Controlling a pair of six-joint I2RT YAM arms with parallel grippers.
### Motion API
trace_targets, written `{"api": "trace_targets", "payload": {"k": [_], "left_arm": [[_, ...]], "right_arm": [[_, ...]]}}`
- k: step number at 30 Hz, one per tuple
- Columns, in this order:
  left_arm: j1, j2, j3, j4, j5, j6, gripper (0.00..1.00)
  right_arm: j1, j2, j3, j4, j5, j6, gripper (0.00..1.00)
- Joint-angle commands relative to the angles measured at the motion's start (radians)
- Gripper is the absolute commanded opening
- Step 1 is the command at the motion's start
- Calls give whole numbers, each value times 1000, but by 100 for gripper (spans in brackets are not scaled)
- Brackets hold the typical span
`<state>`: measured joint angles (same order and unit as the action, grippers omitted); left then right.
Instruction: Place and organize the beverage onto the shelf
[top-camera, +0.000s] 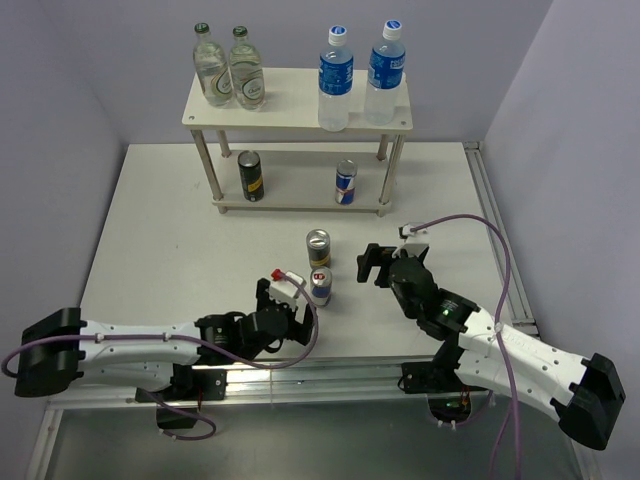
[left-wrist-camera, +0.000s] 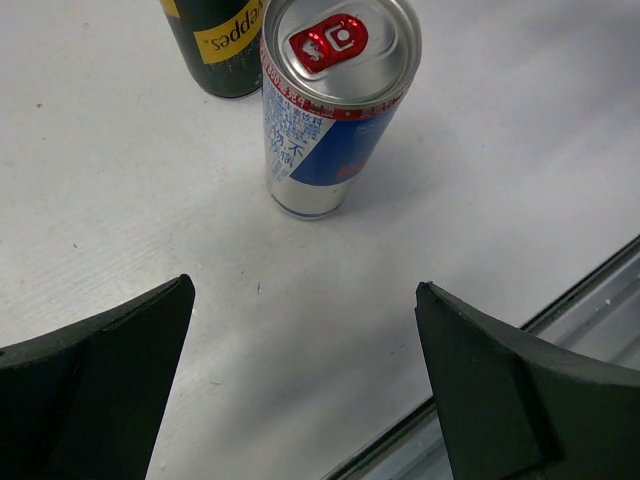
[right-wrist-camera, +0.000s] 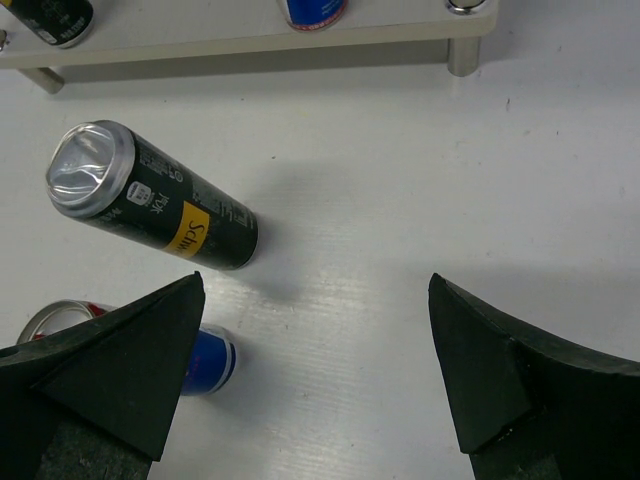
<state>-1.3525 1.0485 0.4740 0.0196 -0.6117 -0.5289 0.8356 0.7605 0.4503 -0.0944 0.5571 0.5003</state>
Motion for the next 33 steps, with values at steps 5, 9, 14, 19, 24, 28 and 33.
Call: {"api": "trace_targets", "payload": {"k": [5,9,14,19,24,28,33], "left_arm": [[-11,151,-26,337,-121,-22,99],[-11,243,0,414,-134,1,99],[-11,361,51,479,-175,33,99],[7,435,90,545,-171,55,99],[35,518,146,574,-171,95,95],[52,550,181,583,-186,118,82],[67,579,216,565,-197,130,54]], "right_arm": [[11,-7,8,28,6,1,100],[10,-6,8,25,15,3,100],[11,-1,8,21,18,6,100],[11,-3,2,19,21,10,100],[10,0,-1,19,23,12,100],[11,-1,-1,18,24,12,100],[11,-1,-4,22,24,11,100]]}}
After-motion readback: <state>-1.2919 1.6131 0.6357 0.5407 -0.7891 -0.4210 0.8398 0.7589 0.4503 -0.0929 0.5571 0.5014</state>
